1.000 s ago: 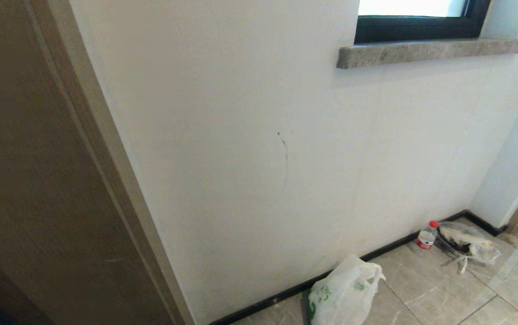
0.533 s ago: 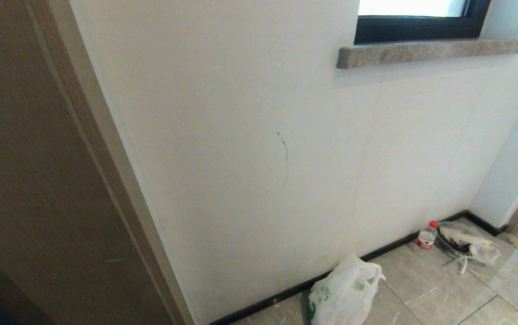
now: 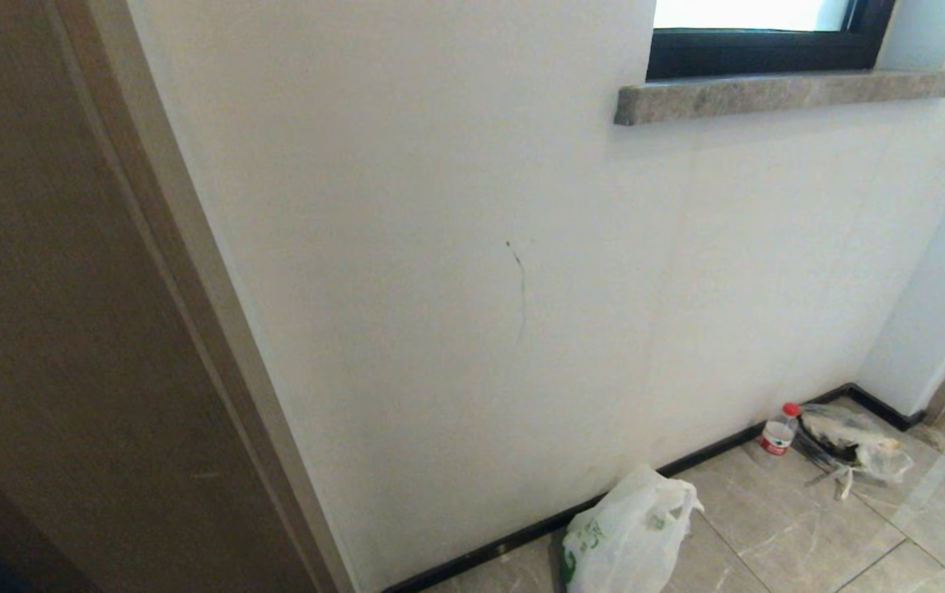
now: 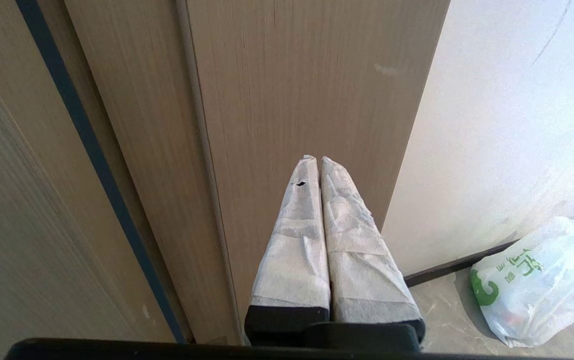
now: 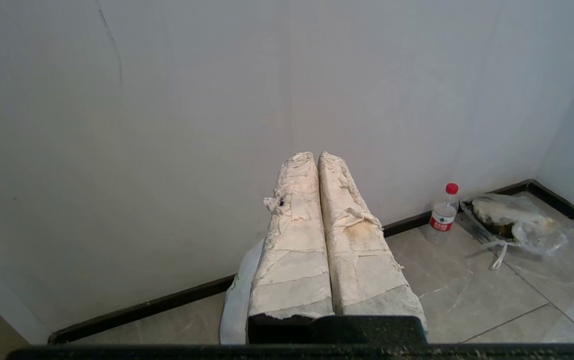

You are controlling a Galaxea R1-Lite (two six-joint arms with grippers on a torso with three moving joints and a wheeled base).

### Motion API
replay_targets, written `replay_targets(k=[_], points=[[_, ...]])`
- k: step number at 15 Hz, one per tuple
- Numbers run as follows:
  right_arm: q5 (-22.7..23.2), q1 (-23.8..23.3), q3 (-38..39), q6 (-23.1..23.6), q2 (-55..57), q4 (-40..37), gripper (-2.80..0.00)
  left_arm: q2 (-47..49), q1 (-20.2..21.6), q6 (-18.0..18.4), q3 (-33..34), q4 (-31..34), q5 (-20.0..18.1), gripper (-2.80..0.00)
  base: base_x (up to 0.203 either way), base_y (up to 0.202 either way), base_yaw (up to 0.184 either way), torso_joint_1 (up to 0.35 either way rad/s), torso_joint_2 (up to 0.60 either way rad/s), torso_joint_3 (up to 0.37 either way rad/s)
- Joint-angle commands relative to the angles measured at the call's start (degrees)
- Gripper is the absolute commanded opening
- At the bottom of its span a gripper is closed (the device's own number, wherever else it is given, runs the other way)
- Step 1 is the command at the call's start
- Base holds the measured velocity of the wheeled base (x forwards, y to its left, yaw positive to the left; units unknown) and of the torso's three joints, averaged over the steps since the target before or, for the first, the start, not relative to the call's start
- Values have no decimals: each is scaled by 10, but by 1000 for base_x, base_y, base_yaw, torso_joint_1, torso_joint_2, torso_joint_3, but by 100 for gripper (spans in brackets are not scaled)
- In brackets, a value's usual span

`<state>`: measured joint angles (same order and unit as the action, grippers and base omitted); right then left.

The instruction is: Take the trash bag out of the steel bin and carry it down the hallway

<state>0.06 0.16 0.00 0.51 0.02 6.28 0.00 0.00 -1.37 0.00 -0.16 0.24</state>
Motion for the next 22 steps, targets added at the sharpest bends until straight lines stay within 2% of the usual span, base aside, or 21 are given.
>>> replay_targets(k=[1,22], points=[[0,0,23,0,0,0,-280,0,0,0,1,0,0,-280,0,0,0,0,0,0],[0,0,23,0,0,1,-280,0,0,0,1,1,0,-280,0,0,0,0,0,0]])
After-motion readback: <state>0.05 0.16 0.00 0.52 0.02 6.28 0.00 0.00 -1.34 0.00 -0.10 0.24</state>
